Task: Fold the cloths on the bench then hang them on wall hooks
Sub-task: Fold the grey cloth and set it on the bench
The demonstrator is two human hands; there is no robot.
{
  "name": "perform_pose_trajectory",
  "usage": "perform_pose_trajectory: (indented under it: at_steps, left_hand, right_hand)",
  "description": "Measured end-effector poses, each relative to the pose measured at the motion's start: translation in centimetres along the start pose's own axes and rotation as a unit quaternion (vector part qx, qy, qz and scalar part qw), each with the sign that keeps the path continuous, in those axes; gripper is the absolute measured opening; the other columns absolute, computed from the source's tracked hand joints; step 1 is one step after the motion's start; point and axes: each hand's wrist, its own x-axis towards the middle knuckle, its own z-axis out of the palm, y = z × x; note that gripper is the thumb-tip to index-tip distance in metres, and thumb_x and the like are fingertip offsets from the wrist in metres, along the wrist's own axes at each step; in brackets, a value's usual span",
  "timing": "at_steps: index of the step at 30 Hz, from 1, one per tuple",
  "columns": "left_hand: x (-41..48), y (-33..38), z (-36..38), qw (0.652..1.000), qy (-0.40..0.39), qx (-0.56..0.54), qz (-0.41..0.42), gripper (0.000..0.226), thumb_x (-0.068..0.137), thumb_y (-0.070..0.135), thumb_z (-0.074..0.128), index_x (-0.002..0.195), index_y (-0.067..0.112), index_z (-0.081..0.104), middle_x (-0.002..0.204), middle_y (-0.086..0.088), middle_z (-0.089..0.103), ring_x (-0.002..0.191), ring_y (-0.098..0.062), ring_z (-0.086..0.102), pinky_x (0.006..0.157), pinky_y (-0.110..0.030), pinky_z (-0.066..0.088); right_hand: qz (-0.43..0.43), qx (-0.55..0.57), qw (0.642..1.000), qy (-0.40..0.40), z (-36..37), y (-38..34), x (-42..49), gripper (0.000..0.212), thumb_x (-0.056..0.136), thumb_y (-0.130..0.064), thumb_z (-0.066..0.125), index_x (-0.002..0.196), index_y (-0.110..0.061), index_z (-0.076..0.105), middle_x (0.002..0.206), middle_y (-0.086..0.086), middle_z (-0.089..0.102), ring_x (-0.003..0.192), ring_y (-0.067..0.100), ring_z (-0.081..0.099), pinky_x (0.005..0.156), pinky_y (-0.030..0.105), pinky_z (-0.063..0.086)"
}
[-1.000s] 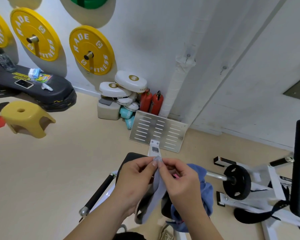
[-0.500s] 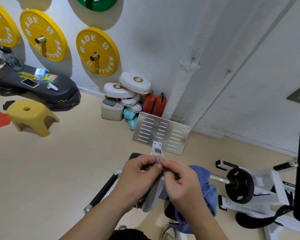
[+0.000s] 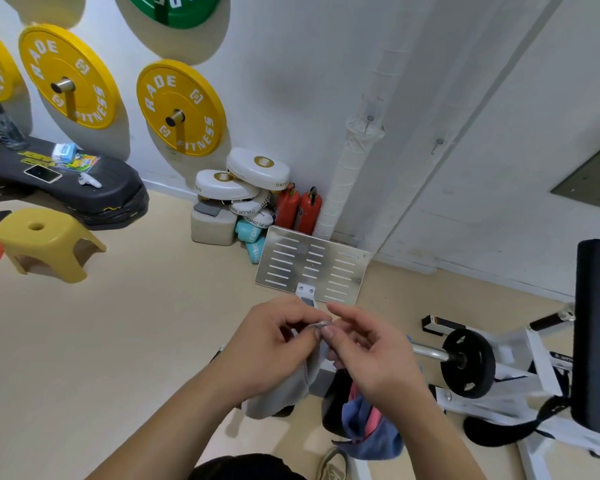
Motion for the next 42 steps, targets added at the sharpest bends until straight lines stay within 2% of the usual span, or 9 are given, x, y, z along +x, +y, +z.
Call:
perform_pose_trajectory:
  at_steps: [4, 9, 16, 20, 23, 27, 33, 38, 42]
  left_hand:
    - [0.3, 0.1, -0.1, 1.000, -0.009, -0.030, 0.000, 0.034, 0.090, 0.003, 0.070, 0.093, 0.036, 0.078, 0.087, 0.006, 0.075, 0.080, -0.009, 0.070, 0.074, -0.023, 0.055]
    - [0.3, -1.0, 1.1, 0.996, -0.062, -0.054, -0.028, 0.014, 0.090, 0.018, 0.070, 0.093, 0.029, 0.062, 0.076, 0.010, 0.060, 0.067, -0.001, 0.054, 0.063, -0.016, 0.047]
    - [1.8, -3.4, 0.8, 0.986, -0.092, 0.095, -0.098, 0.012, 0.069, 0.018, 0.056, 0.081, 0.022, 0.057, 0.072, 0.002, 0.061, 0.063, -0.008, 0.050, 0.059, -0.022, 0.043]
    - [2.3, -4.6, 0.3, 0.965, -0.178, 0.153, -0.117, 0.009, 0.072, 0.021, 0.058, 0.075, 0.014, 0.053, 0.066, 0.006, 0.051, 0.061, -0.008, 0.044, 0.058, -0.023, 0.038]
    - [2.8, -5.5, -0.2, 0.976, -0.123, 0.129, -0.126, 0.011, 0.069, 0.020, 0.063, 0.077, 0.018, 0.056, 0.066, 0.011, 0.056, 0.060, -0.006, 0.047, 0.056, -0.018, 0.039]
    - [3.5, -6.6, -0.7, 0.980, -0.110, 0.115, -0.120, 0.008, 0.071, 0.018, 0.063, 0.075, 0.021, 0.056, 0.066, 0.009, 0.058, 0.060, -0.006, 0.048, 0.057, -0.019, 0.039]
    - [2.3, -9.3, 1.3, 0.966, -0.194, 0.143, -0.096, 0.017, 0.090, 0.018, 0.056, 0.082, 0.033, 0.061, 0.077, 0.010, 0.063, 0.068, -0.001, 0.054, 0.067, -0.019, 0.044]
    - [1.5, -11.2, 2.5, 0.970, -0.158, 0.142, -0.119, 0.016, 0.094, 0.024, 0.058, 0.093, 0.040, 0.063, 0.088, 0.020, 0.071, 0.083, 0.000, 0.066, 0.075, -0.019, 0.052]
    - [2.6, -11.2, 3.3, 0.975, -0.131, 0.158, -0.087, 0.020, 0.097, 0.026, 0.060, 0.086, 0.042, 0.064, 0.086, 0.022, 0.070, 0.083, 0.002, 0.064, 0.073, -0.019, 0.050]
  right_hand:
    - [-0.046, -0.063, 0.997, -0.004, -0.8, -1.2, -0.5, 0.018, 0.092, -0.013, 0.075, 0.094, -0.029, 0.082, 0.076, -0.016, 0.074, 0.072, 0.002, 0.065, 0.069, 0.016, 0.052]
    - [-0.093, -0.208, 0.973, 0.023, -1.0, -0.9, -0.1, 0.011, 0.091, -0.029, 0.075, 0.082, -0.035, 0.075, 0.088, -0.015, 0.068, 0.092, 0.006, 0.062, 0.083, 0.028, 0.050]
    - [-0.099, -0.054, 0.991, 0.079, -2.1, -1.7, -0.6, 0.015, 0.101, -0.021, 0.060, 0.088, -0.013, 0.060, 0.083, 0.011, 0.060, 0.083, 0.029, 0.058, 0.071, 0.028, 0.051]
    - [-0.133, -0.047, 0.981, 0.136, -3.3, -2.1, -0.4, 0.011, 0.102, -0.025, 0.060, 0.091, -0.023, 0.062, 0.085, 0.001, 0.062, 0.080, 0.016, 0.060, 0.071, 0.026, 0.050]
    - [-0.115, -0.051, 0.973, 0.191, -4.3, -1.2, 0.3, 0.013, 0.102, -0.024, 0.059, 0.091, -0.030, 0.061, 0.086, -0.008, 0.064, 0.079, 0.000, 0.059, 0.071, 0.012, 0.046]
    - [-0.053, -0.009, 0.962, 0.266, -5.8, 0.2, 1.0, 0.013, 0.103, -0.032, 0.058, 0.090, -0.030, 0.059, 0.078, 0.000, 0.066, 0.073, 0.007, 0.058, 0.069, 0.026, 0.045]
    - [-0.031, 0.048, 0.979, 0.196, -7.1, 0.0, 1.3, 0.015, 0.104, -0.036, 0.056, 0.092, -0.028, 0.058, 0.083, 0.027, 0.061, 0.075, 0.023, 0.052, 0.072, 0.043, 0.044]
    - [-0.014, 0.155, 0.978, 0.140, -8.9, 0.5, 0.6, 0.013, 0.105, -0.024, 0.053, 0.099, -0.013, 0.055, 0.074, 0.003, 0.066, 0.070, 0.012, 0.063, 0.065, 0.026, 0.053]
    - [-0.005, 0.203, 0.975, 0.086, -10.0, 0.9, 0.0, 0.013, 0.102, -0.018, 0.052, 0.100, -0.006, 0.055, 0.073, 0.002, 0.068, 0.067, 0.010, 0.066, 0.060, 0.020, 0.055]
